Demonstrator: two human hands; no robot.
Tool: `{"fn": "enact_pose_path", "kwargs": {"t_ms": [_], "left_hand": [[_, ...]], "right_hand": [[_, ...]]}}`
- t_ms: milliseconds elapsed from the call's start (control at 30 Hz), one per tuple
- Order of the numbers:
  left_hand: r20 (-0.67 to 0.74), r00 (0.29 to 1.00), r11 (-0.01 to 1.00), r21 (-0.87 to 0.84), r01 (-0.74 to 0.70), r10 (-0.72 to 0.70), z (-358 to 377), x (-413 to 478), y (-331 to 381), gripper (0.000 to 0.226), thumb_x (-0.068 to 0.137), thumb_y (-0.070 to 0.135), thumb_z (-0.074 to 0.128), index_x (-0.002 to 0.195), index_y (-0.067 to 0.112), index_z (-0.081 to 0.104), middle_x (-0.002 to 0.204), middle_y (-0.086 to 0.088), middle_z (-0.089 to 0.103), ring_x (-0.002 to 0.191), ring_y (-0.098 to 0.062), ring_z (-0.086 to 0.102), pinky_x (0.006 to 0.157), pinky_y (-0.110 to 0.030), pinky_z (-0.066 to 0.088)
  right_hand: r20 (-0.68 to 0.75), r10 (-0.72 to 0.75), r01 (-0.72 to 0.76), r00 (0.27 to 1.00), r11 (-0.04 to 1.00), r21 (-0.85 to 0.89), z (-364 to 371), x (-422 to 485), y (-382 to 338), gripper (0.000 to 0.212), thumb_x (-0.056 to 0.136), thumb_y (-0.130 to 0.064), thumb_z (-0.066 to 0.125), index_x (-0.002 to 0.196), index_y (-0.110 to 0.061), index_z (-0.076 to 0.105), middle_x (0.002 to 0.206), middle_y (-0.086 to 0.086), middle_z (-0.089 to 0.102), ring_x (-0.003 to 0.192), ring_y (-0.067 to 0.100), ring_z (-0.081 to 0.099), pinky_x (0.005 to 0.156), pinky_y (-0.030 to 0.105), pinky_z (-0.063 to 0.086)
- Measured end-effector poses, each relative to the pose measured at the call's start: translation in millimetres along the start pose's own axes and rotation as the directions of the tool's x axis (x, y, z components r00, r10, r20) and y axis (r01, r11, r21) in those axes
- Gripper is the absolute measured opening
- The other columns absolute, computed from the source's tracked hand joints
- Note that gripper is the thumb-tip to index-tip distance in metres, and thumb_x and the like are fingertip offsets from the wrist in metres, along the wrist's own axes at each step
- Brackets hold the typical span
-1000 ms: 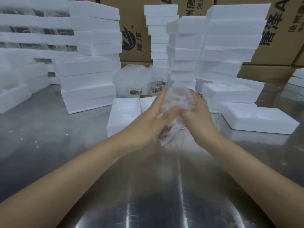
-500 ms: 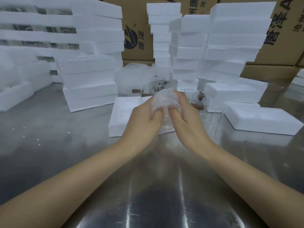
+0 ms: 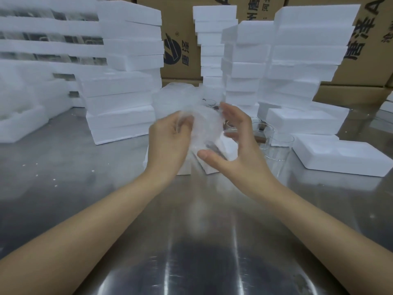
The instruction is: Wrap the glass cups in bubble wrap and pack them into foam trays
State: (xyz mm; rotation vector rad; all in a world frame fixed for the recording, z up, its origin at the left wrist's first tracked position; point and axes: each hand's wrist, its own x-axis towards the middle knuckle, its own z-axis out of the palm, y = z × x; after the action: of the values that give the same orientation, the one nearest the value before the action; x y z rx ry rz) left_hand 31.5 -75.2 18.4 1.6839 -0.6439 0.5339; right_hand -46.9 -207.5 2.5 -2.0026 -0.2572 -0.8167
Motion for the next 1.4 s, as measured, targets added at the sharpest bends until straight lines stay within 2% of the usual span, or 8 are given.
{"fn": "enact_pose_path", "kwargs": {"t_ms": [167,567,800,967,1233,1300,1333,1400], "left_hand": [[-0.037,0.952,0.922,-0.265,0.283,-0.303,2.1,1.7,-4.7,0.028,0.087,0.026,0.058,0.074,0.004,0.048,0.075,-0.017,0.053,0.068,-0.025,0.053,0.062,-0.04,0.049],[0.473,0.818,0.857,-0.215,0.468,-0.328,-2.9,1.7,3.8,0.032,0.09,-0.002,0.045,0.114,0.009,0.064,0.108,-0.008,0.071,0.097,-0.022,0.069,0.079,-0.037,0.06],[0.115,0.957,0.962,-0.04,0.271,-0.265,5.9,-8.8,-0.9,0.029,0.077,0.001,0.048,0.058,0.021,0.055,0.047,0.02,0.053,0.047,0.005,0.046,0.048,-0.013,0.035],[0.399,0.871,0.943,-0.038,0.329,-0.288,1.4,-0.3,1.8,0.038,0.082,0.028,0.057,0.119,0.033,0.061,0.112,0.017,0.067,0.104,-0.001,0.061,0.089,-0.025,0.046],[0.433,0.829,0.904,-0.07,0.422,-0.354,1.7,1.2,-5.3,0.023,0.092,0.011,0.053,0.109,0.013,0.068,0.104,-0.002,0.072,0.089,-0.014,0.067,0.076,-0.027,0.056],[0.32,0.851,0.898,-0.001,0.441,-0.417,12.1,-1.7,-1.9,0.027,0.086,0.018,0.05,0.089,-0.006,0.062,0.102,-0.013,0.066,0.091,-0.021,0.059,0.073,-0.015,0.047],[0.281,0.851,0.891,0.034,0.453,-0.444,16.4,-4.3,0.2,0.039,0.056,-0.012,0.031,0.085,-0.011,0.057,0.102,-0.018,0.062,0.087,-0.018,0.045,0.07,-0.013,0.044],[0.296,0.869,0.917,0.16,0.365,-0.397,21.9,-11.0,0.8,0.06,0.088,0.057,0.05,0.099,-0.001,0.06,0.104,-0.016,0.065,0.112,-0.03,0.058,0.07,-0.024,0.046]], "right_hand": [[0.14,-0.078,0.091,0.987,0.992,-0.087,0.1,-2.9,3.1,0.076,0.074,-0.041,0.074,0.136,-0.041,0.03,0.155,-0.008,0.023,0.137,0.002,0.032,0.1,0.015,0.038],[0.117,0.133,-0.171,0.984,0.883,0.437,-17.0,11.8,17.4,0.036,0.076,-0.013,0.072,0.109,-0.027,0.069,0.107,-0.003,0.067,0.099,0.019,0.064,0.089,0.034,0.05],[0.109,-0.008,-0.005,0.994,0.993,0.122,-1.6,-0.6,3.3,0.048,0.075,-0.024,0.079,0.12,-0.028,0.062,0.133,-0.016,0.054,0.126,-0.005,0.046,0.099,0.01,0.037],[0.04,0.177,-0.181,0.983,0.936,0.301,-17.5,12.1,14.0,0.056,0.068,-0.022,0.08,0.118,-0.032,0.057,0.12,-0.008,0.061,0.098,0.001,0.063,0.077,0.015,0.049],[0.0,0.232,-0.225,0.973,0.942,0.249,-13.9,13.3,17.4,0.089,0.055,-0.042,0.081,0.134,-0.045,0.04,0.122,-0.001,0.06,0.103,0.006,0.064,0.083,0.019,0.052],[-0.044,0.235,-0.216,0.971,0.941,0.259,-5.5,9.0,14.4,0.087,0.057,-0.043,0.079,0.135,-0.043,0.038,0.123,-0.002,0.058,0.108,0.007,0.061,0.091,0.025,0.052],[-0.062,0.235,-0.209,0.97,0.938,0.275,-2.0,6.9,13.0,0.084,0.06,-0.041,0.077,0.134,-0.041,0.038,0.125,-0.002,0.058,0.111,0.008,0.06,0.095,0.028,0.05],[-0.091,0.228,-0.198,0.969,0.944,0.264,-0.1,4.6,9.3,0.076,0.069,-0.034,0.071,0.136,-0.036,0.035,0.129,-0.002,0.057,0.115,0.006,0.058,0.1,0.028,0.046]]}}
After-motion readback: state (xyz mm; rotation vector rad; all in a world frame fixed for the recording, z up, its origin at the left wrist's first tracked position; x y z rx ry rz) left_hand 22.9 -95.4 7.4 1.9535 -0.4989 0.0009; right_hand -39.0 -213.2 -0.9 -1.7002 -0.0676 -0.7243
